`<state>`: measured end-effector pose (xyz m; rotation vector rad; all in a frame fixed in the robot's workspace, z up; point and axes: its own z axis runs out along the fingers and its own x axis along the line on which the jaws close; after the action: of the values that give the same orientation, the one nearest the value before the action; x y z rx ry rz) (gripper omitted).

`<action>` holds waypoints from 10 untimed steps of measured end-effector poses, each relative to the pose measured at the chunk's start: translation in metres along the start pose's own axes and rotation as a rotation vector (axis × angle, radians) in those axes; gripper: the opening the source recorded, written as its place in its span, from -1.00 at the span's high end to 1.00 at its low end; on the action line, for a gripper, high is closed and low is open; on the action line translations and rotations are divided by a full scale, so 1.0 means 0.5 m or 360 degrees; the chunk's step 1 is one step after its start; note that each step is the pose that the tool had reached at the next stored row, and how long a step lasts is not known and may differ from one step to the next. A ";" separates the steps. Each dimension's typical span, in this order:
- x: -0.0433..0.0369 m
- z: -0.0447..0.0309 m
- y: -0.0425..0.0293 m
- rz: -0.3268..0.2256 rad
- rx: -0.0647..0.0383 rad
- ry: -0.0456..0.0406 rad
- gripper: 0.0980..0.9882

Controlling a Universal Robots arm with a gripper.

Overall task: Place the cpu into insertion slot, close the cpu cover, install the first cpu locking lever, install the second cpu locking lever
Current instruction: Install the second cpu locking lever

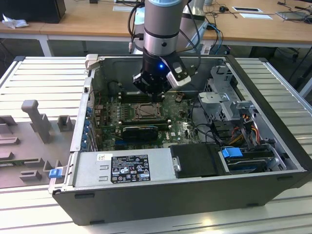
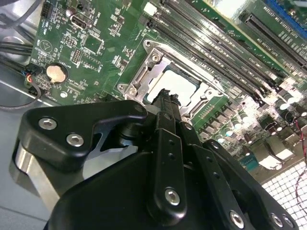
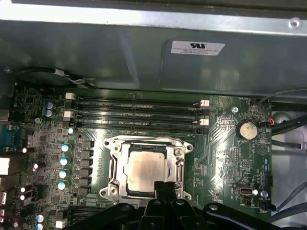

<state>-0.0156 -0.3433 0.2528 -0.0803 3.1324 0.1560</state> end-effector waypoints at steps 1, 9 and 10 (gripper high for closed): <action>0.000 0.000 -0.002 0.0000 0.0000 0.0000 0.98; 0.001 -0.014 -0.013 0.0000 0.0000 0.0000 0.98; 0.001 -0.013 -0.015 0.0000 0.0000 0.0000 0.98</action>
<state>-0.0156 -0.3514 0.2587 -0.0801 3.1322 0.1565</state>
